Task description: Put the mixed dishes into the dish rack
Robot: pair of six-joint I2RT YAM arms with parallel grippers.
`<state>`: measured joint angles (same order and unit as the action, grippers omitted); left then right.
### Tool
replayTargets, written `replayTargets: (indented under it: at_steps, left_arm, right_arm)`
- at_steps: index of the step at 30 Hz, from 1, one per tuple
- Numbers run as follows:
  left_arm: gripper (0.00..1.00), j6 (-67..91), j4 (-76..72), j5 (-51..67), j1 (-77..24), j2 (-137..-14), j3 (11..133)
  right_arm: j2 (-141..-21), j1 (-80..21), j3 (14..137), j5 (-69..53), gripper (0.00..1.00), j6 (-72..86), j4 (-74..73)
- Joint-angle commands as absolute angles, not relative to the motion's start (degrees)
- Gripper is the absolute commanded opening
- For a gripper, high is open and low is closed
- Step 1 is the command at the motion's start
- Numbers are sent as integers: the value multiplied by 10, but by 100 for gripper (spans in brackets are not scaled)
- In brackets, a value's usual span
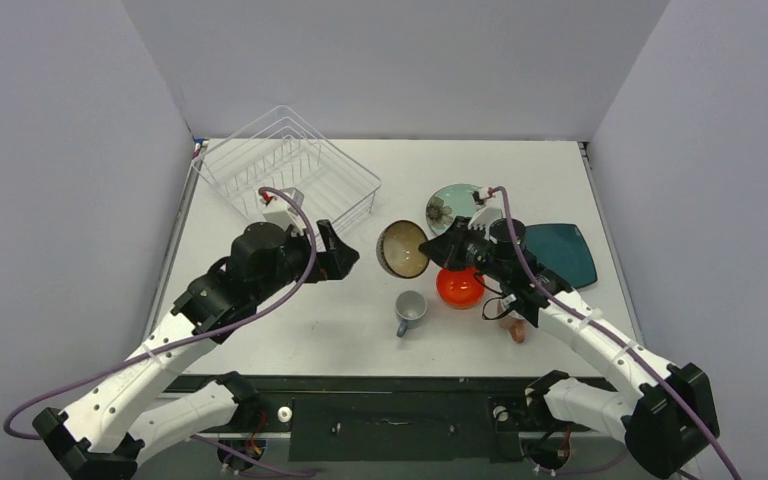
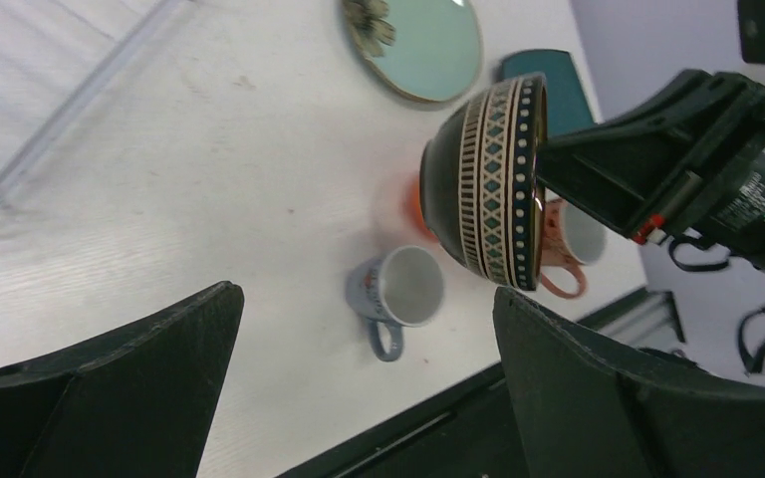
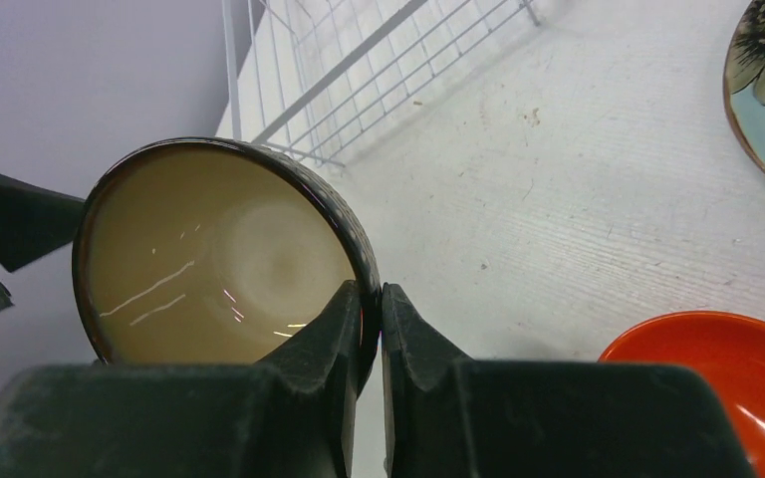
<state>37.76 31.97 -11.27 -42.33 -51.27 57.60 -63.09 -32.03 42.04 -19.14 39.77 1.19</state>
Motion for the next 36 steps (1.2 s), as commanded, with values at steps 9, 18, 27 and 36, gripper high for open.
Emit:
replayTargets:
  at_steps: [9,18,27,36]
  left_arm:
    - [96,486,-15,258,-361,-522,479]
    - [96,518,-60,278,-359,-533,467]
    - [96,533,-67,269,-359,-545,471]
    - [97,526,-56,261,-361,-550,481]
  right_arm:
    - [-552,-273,367,-308,0,501,231]
    - [-570,-273,347,-325,0,554,315]
    - [-573,-284,343,-322,0,554,325]
    - [-577,-306,346,-300,0,533,310]
